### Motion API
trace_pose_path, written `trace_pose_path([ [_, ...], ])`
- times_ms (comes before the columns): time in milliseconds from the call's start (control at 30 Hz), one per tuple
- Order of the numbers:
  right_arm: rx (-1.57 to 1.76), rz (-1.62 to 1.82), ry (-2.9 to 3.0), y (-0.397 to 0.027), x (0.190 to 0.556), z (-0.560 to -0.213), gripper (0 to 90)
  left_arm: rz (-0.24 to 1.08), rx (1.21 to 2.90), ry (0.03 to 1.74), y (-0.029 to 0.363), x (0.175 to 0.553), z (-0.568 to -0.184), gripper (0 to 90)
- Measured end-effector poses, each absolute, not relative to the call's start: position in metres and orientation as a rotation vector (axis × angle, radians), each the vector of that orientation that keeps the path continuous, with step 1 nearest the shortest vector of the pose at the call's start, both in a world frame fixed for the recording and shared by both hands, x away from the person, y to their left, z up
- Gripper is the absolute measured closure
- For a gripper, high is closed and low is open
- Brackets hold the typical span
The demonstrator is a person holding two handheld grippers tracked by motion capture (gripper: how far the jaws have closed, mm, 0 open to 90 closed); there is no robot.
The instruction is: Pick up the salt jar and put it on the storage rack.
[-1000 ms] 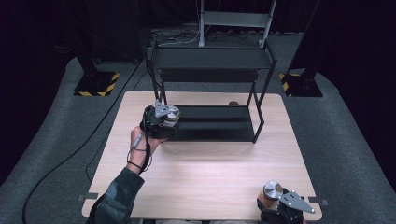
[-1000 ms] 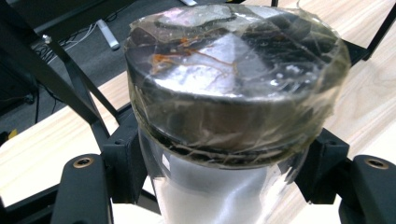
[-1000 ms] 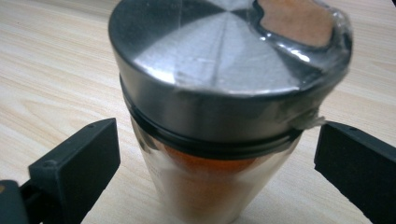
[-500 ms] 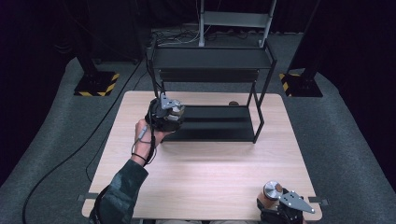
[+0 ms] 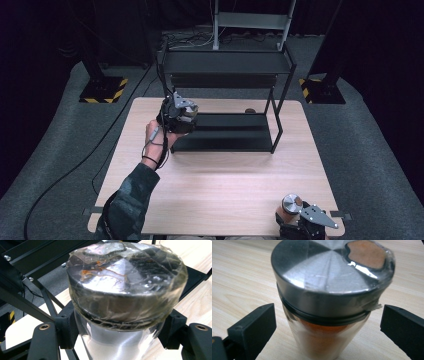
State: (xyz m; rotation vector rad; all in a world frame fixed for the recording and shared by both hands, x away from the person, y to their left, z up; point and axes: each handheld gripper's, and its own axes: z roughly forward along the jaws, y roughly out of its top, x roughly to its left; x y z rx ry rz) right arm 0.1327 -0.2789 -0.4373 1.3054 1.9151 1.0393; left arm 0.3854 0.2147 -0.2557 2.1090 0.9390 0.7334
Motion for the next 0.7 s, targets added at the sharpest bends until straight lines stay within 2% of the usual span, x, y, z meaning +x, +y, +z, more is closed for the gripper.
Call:
trace_pose_path([
  [700, 1.311, 1.043, 1.909, -0.281, 0.132, -0.438, 0.0, 0.745, 2.11, 0.943, 0.21, 0.398, -0.236, 30.6],
])
